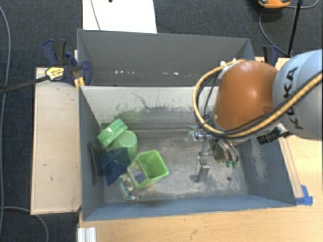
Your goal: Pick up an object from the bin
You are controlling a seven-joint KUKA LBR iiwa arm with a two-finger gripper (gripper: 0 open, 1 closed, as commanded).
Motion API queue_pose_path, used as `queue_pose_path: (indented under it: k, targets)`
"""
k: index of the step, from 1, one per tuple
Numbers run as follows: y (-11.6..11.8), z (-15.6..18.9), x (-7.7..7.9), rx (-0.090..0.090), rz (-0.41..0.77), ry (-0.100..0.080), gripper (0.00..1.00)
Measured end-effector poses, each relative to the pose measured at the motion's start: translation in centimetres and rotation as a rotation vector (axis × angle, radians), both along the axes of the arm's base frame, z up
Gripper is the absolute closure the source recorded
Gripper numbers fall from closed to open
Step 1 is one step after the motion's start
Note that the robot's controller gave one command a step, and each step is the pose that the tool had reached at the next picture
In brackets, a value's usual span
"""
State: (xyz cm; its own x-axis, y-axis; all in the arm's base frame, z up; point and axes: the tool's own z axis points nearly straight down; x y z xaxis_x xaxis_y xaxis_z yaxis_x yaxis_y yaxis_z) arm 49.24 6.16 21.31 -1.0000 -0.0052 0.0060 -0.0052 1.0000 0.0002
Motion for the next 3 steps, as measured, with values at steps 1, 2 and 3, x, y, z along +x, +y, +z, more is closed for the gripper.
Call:
queue_pose_path:
  k: [1, 2, 3]
  targets:
    - [0.0, 0.4, 0.2, 0.001, -0.003, -0.008, 0.0]
    - [3.4, -4.9, 1.4, 0.001, 0.065, -0.013, 0.0]
    - [5.8, -7.2, 3.0, 0.001, 0.371, -0.008, 0.0]
